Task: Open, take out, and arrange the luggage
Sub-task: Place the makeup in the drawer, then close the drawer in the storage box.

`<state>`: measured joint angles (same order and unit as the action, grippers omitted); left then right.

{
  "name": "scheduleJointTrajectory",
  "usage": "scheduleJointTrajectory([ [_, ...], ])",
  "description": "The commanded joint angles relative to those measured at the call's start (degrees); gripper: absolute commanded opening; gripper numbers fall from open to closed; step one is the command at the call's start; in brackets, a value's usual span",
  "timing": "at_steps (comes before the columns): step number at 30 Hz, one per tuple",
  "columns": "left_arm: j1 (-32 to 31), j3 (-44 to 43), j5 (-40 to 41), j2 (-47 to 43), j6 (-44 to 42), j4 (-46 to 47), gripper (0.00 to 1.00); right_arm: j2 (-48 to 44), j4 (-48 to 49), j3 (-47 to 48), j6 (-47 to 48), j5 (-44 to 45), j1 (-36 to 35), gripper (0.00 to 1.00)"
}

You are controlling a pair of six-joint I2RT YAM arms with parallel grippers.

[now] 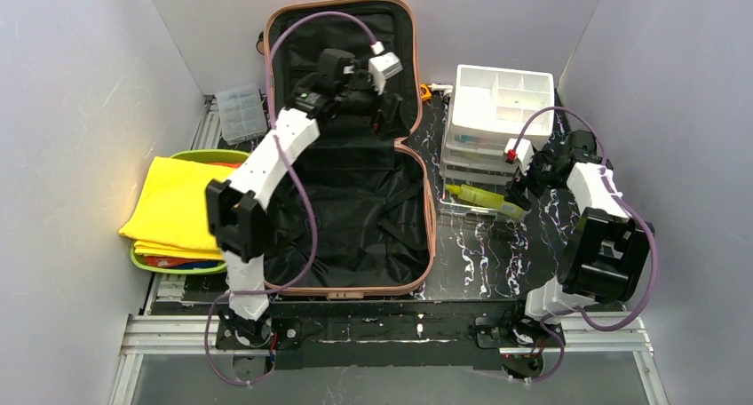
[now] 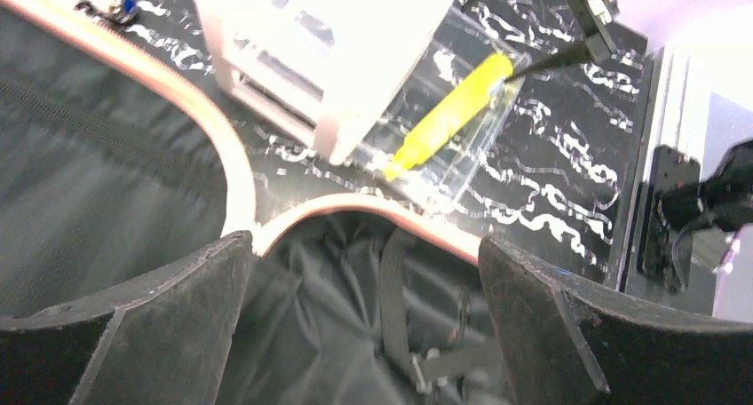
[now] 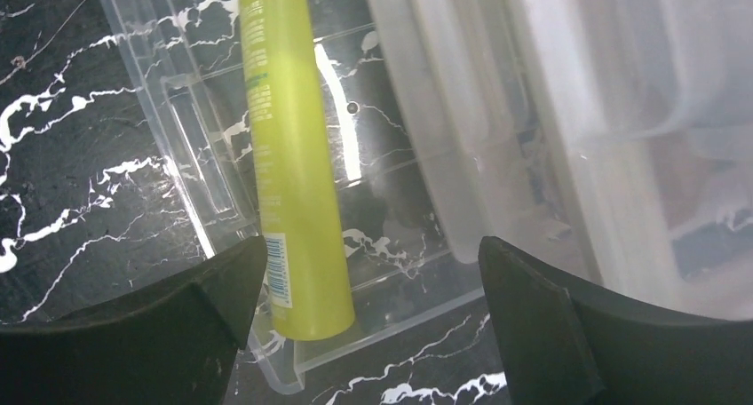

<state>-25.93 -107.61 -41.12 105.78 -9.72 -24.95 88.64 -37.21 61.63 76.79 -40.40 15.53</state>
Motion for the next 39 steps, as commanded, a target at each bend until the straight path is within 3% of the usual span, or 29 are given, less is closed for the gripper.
scheduleJointTrajectory([
  [1,-3.07,-11.75,-0.07,9.47,6.10,-0.54,0.98,-4.80,0.80,1.80,-4.70,0.50,0.31,0.98],
  [6,-5.11,-22.87,-0.69,19.04,12.94,1.70,0.98,-9.58,-15.81,1.88,11.19,-3.02,0.29,0.98],
  [9,-5.73,-22.39,-1.05,20.01,18.94,10.59,0.98,-11.04,-23.18,0.20,18.39,-4.79,0.14,0.95],
  [11,-6.81,-20.15,-1.06,19.61,21.39,18.51,0.98,-11.82,-23.56,-1.91,19.25,-4.91,-0.12,0.94],
  [16,-10.12,-25.72,-2.55,23.48,21.41,22.89,0.98,-12.19,-12.25,-7.13,11.38,-1.42,-0.60,0.88],
  [21,-12.19,-28.11,-5.31,26.60,19.60,27.42,0.98,-11.43,-14.44,-9.44,14.70,-2.14,-0.68,0.87],
  [29,-14.48,-29.50,-5.12,31.30,7.86,27.81,0.98,-15.09,-7.76,-16.56,16.43,-3.41,-0.79,0.91],
  [34,-15.48,-29.88,-4.83,33.77,0.21,27.65,0.98,-14.83,-8.80,-16.26,17.58,-4.95,-1.47,0.92],
  [39,-18.67,-27.35,-1.93,32.56,-22.84,17.67,0.91,-14.42,-15.28,-12.87,19.91,-4.91,-1.55,0.93],
])
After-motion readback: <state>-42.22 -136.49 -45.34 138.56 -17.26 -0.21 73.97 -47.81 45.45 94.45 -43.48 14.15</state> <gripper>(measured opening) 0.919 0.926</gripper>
